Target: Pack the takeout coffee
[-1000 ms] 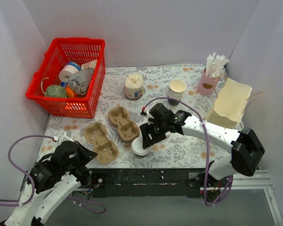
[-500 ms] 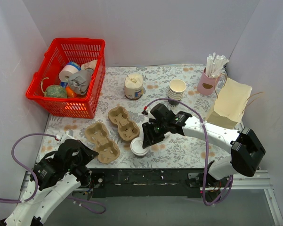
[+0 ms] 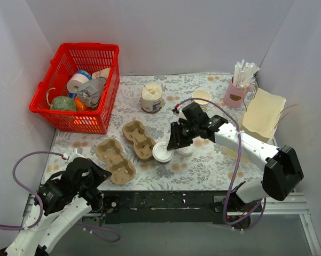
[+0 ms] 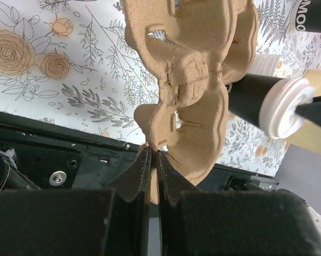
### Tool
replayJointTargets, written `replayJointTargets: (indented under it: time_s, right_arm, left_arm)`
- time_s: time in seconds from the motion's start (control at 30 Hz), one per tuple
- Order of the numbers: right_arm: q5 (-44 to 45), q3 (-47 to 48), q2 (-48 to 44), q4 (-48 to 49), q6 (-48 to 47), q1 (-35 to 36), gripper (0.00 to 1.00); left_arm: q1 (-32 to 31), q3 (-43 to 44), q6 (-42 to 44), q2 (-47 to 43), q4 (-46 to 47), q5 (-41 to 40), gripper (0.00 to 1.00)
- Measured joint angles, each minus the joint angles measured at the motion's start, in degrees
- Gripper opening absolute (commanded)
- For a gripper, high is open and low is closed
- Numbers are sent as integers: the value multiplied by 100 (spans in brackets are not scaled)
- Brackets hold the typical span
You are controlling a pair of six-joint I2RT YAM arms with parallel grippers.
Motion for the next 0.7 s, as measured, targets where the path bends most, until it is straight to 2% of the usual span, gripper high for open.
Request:
replayJointTargets:
  time_s: [0.23,0.5,0.7]
  right_arm:
    - [-153,472,258,122,2,-723,35]
    - [-378,914,1012,264,42,-1226,33]
    - [-396,1113,1097,282,13,-1519,33]
  left_arm:
    - [2,-72,-175,0,109,-79,0]
    - [2,-146,-245,11,216,-105,0]
    - [0,-146,-297,13,216,-146,0]
